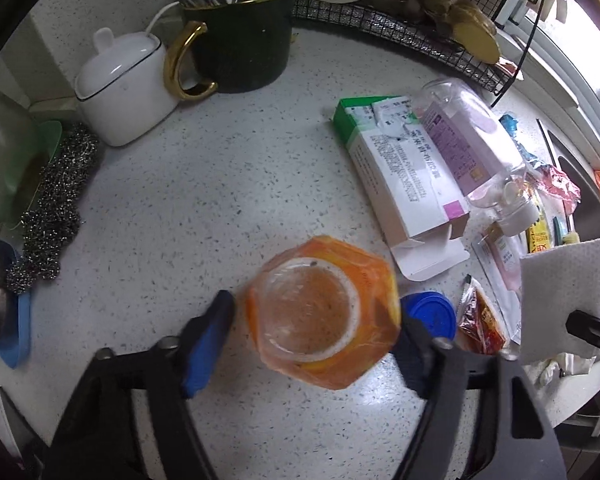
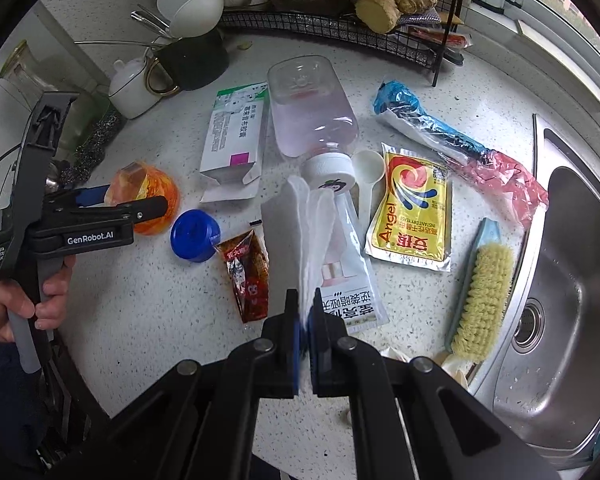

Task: Collect trash
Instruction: 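Grasp the orange plastic cup with the left tool while the right tool grasps the white paper towel, then carry the cup and paper towel down over the red bucket with both tools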

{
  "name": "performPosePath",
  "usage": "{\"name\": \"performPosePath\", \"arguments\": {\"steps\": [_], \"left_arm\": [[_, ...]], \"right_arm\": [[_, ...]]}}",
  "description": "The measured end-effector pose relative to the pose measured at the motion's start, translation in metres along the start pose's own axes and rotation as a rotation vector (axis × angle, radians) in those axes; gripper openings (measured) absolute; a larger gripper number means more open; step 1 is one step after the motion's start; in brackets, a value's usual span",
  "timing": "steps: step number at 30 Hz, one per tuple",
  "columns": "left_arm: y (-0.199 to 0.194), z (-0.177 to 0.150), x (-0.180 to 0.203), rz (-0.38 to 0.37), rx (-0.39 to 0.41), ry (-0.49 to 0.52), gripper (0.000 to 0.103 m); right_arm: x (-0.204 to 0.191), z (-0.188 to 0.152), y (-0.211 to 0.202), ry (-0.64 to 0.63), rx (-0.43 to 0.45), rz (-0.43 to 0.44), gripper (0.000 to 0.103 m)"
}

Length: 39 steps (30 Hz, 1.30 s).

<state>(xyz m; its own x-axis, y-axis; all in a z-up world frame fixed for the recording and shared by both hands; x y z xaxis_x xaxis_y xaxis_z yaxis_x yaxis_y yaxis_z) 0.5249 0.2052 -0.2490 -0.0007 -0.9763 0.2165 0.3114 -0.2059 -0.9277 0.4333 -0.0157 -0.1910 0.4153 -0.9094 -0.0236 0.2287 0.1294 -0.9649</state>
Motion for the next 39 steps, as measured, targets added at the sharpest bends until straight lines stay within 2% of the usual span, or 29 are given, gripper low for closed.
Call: {"name": "performPosePath", "arguments": {"steps": [3,9,14,19,26,31,39], "left_arm": [[-0.002,-0.003,0.005,0.039,-0.002,0.035,0.064],[-0.036,-0.016,0.026,0.044,0.055,0.073,0.064],[-0.078,-0.047,0.07,-0.006,0.108,0.126,0.064],[-0.112,-0.095,0.12,-0.067,0.131,0.171,0.064],[-0.14,-0.169,0.181,-0.083,0.168,0.183,0.063],[-0.15,-0.231,0.217,-0.068,0.177,0.189,0.064],[-0.142,-0.324,0.265,-0.057,0.127,0.198,0.064]], "right_arm": [[0.0,0.0,-0.005,0.007,0.013,0.009,0.003],[0.007,-0.012,-0.032,0.013,0.062,0.007,0.003],[0.016,-0.036,-0.06,0.024,0.097,-0.011,0.003],[0.026,-0.068,-0.088,0.043,0.132,-0.029,0.003],[0.04,-0.14,-0.128,0.047,0.185,-0.024,0.003],[0.05,-0.196,-0.141,0.045,0.185,0.001,0.003],[0.06,-0.291,-0.145,0.061,0.168,0.033,0.003]]}}
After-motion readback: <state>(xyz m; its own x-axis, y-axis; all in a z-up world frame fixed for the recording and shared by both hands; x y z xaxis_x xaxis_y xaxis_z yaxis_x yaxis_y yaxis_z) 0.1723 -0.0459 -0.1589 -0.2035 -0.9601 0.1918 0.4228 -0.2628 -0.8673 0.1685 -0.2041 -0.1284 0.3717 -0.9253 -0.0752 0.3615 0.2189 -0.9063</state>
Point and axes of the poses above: each gripper's, at about its wrist camera, not at the fingertips, and y roughly the way its jaws point, x to its right, z to its top, the point moved 3 cm from there along y, roughly the way its jaws point, and after that the axes turned 8 degrees about -z, right-handed, at the moved point
